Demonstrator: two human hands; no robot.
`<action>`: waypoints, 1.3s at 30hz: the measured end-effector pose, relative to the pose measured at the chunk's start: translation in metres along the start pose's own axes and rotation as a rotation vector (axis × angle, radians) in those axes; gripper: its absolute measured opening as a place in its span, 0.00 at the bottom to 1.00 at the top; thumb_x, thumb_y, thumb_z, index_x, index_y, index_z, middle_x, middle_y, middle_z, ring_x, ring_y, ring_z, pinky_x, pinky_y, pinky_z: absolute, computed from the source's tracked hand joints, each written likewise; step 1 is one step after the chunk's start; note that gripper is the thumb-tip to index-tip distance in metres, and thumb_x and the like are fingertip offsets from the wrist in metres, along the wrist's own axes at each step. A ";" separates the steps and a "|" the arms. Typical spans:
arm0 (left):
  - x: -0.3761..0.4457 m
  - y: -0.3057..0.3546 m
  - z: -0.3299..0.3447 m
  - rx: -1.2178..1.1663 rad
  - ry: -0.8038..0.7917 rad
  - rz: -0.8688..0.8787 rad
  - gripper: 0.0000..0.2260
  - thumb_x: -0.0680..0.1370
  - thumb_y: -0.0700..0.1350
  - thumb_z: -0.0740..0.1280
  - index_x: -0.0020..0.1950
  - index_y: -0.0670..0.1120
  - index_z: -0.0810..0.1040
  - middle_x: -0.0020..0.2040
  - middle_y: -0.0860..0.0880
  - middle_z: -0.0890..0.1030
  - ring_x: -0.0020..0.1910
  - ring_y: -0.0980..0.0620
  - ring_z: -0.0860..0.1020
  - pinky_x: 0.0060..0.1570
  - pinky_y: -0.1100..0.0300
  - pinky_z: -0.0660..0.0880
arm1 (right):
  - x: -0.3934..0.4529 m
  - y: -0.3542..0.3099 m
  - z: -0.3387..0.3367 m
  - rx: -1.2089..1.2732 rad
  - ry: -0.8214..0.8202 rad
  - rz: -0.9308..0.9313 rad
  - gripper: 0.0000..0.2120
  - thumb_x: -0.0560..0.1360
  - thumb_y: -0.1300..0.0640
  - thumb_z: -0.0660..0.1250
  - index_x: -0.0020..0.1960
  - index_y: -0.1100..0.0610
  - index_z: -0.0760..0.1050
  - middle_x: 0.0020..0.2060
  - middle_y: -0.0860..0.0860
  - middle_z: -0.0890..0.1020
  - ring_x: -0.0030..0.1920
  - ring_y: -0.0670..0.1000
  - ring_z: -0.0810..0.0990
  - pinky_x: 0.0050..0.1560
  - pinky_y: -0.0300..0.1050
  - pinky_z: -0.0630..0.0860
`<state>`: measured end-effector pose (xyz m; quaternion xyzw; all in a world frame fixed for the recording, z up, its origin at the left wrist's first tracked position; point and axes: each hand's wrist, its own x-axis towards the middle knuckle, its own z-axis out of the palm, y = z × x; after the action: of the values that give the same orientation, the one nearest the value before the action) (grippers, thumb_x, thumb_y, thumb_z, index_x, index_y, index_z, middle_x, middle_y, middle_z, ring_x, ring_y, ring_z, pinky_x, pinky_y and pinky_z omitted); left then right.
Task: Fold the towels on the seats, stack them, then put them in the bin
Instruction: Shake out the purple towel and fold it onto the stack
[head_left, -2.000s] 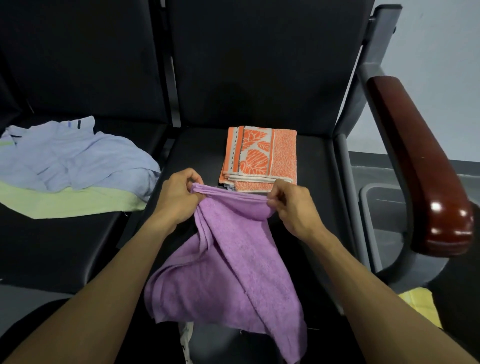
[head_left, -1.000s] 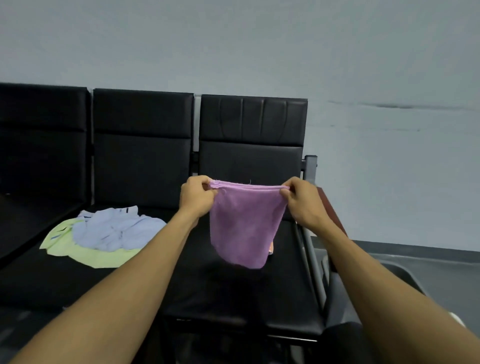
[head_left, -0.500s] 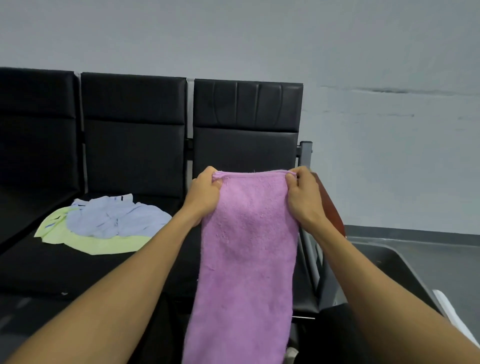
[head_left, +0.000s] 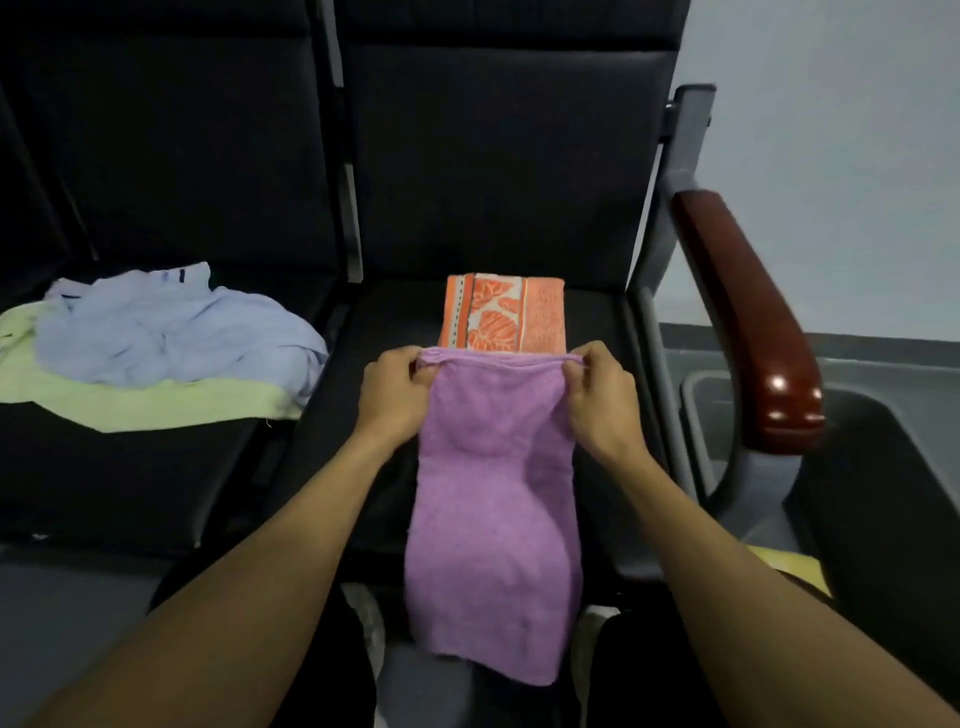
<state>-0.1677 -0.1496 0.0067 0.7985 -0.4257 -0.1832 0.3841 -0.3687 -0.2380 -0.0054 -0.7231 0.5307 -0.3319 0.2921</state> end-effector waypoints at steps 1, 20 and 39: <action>0.007 -0.005 0.005 0.033 0.011 -0.003 0.07 0.81 0.43 0.65 0.50 0.44 0.83 0.48 0.48 0.79 0.43 0.52 0.78 0.38 0.61 0.72 | 0.006 0.004 0.005 -0.034 0.001 -0.012 0.08 0.81 0.54 0.60 0.48 0.56 0.74 0.41 0.52 0.82 0.44 0.56 0.80 0.42 0.52 0.76; 0.033 -0.015 0.011 -0.462 -0.094 -0.264 0.22 0.82 0.58 0.62 0.39 0.44 0.84 0.43 0.51 0.86 0.49 0.51 0.84 0.51 0.57 0.77 | 0.033 0.016 0.023 0.361 -0.100 0.252 0.12 0.81 0.54 0.67 0.41 0.58 0.80 0.35 0.52 0.86 0.37 0.48 0.84 0.42 0.47 0.78; 0.029 -0.022 0.004 -0.654 -0.420 -0.407 0.20 0.81 0.29 0.60 0.64 0.48 0.81 0.61 0.48 0.81 0.57 0.49 0.81 0.53 0.57 0.81 | 0.029 0.039 0.016 0.444 -0.643 0.646 0.27 0.72 0.72 0.73 0.67 0.54 0.73 0.59 0.61 0.78 0.50 0.57 0.82 0.42 0.49 0.83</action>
<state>-0.1416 -0.1671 -0.0117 0.6480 -0.2482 -0.5388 0.4776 -0.3719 -0.2748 -0.0407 -0.5081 0.5273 -0.0899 0.6751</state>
